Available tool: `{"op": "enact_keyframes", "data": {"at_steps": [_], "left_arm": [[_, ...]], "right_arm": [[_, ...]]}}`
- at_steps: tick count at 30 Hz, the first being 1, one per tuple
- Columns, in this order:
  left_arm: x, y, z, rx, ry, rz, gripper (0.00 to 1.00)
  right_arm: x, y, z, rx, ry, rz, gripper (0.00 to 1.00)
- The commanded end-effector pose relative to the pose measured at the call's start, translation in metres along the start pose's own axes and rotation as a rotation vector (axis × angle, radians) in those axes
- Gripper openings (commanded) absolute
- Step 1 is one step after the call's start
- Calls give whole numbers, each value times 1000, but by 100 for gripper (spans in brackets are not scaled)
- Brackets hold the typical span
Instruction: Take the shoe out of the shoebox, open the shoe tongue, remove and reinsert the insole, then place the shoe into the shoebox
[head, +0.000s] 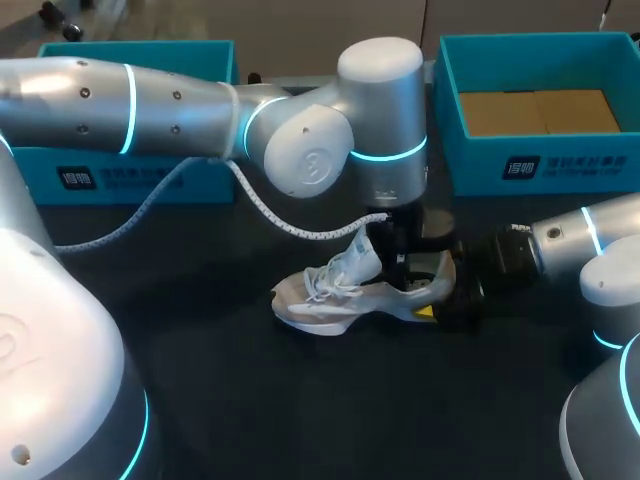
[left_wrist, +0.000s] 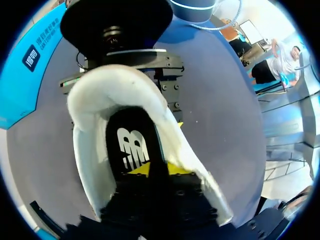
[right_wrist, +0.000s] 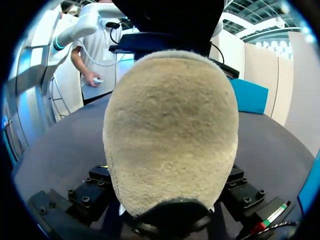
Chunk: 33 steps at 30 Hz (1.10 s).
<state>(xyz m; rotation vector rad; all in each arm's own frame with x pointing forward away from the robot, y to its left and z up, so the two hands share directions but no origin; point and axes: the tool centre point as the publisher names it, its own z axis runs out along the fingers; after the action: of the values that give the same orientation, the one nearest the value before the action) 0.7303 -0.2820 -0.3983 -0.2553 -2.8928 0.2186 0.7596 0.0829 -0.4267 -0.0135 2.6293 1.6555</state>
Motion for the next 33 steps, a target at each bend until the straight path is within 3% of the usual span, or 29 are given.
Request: {"op": "enact_keyframes", "data": {"at_steps": [1,10,14,16,20,26,29,31,33], "left_arm": [[-1,2,5,1,17,6,34],[-7,4,16,-13,1,3,45],[-10,7,23,-34,-30,4,70],[-11,8,27,-39,-54,4,73],[-14,10,33,-53,-76,3,50],[-20,15,42,-64,-83,-1,37],[-22,17,43,-65,-83,-5,22],[-22,18,44,-65,-83,-9,5],[-21,19,44,-65,-84,-11,0]], "right_arm": [[0,-1,2,3,-2,1,0],[0,-1,2,3,-2,1,0],[0,-1,2,3,-2,1,0],[0,-1,2,3,-2,1,0],[0,-1,2,3,-2,1,0],[0,-1,2,3,-2,1,0],[0,-1,2,3,-2,1,0],[0,-1,2,3,-2,1,0],[0,-1,2,3,-2,1,0]]}}
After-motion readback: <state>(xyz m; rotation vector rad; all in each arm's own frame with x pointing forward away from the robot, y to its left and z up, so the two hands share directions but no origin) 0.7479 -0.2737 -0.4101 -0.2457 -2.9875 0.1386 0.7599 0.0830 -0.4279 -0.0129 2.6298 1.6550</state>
